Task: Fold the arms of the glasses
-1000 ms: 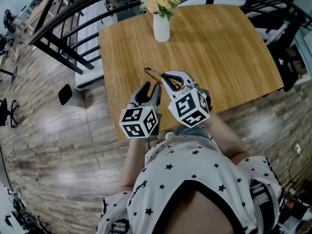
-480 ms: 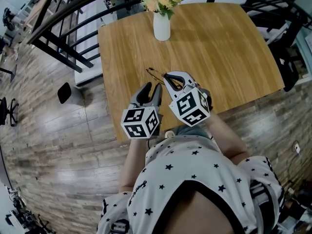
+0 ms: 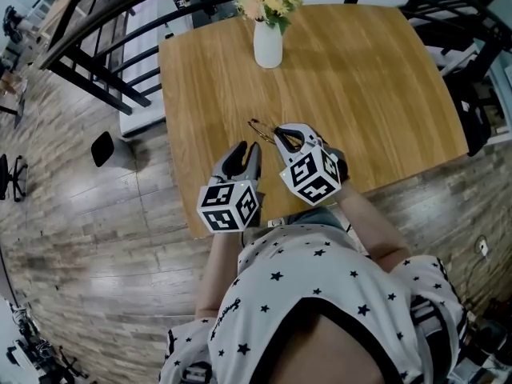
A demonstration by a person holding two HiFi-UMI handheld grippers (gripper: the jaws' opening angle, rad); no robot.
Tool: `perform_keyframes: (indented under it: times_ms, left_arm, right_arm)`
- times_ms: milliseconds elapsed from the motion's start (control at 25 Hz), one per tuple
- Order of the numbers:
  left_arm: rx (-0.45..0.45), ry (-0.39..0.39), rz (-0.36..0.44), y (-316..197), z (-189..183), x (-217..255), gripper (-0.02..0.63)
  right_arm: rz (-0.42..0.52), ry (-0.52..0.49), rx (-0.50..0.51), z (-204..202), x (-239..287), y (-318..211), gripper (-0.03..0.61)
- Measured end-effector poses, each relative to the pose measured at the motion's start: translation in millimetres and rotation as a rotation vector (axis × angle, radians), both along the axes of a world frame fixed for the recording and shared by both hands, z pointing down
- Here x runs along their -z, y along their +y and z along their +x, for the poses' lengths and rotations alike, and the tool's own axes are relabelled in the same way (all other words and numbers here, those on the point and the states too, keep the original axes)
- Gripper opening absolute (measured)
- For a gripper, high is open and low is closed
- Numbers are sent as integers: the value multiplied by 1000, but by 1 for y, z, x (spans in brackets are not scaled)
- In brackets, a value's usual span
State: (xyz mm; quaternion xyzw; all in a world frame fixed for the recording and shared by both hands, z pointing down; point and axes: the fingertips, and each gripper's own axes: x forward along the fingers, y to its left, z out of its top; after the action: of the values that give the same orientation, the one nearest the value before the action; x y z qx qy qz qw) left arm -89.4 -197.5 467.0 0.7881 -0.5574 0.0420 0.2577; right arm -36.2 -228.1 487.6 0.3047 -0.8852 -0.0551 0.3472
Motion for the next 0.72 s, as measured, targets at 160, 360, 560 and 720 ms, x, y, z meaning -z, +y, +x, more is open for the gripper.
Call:
perform_keyframes:
  times_ms: [160, 360, 560, 720]
  left_arm:
    - [36, -11, -6, -4, -9, -7, 78]
    - [80, 10, -46, -7, -21, -22, 44]
    - [102, 14, -62, -11, -29, -27, 21]
    - [115, 26, -68, -13, -32, -30, 8]
  right_arm:
    - [-15, 57, 38, -5, -23, -7, 23]
    - [-28, 136, 98, -12, -53, -16, 23]
    - [-48, 193, 146, -20, -77, -24, 23]
    - [-61, 231, 173, -25, -93, -29, 23]
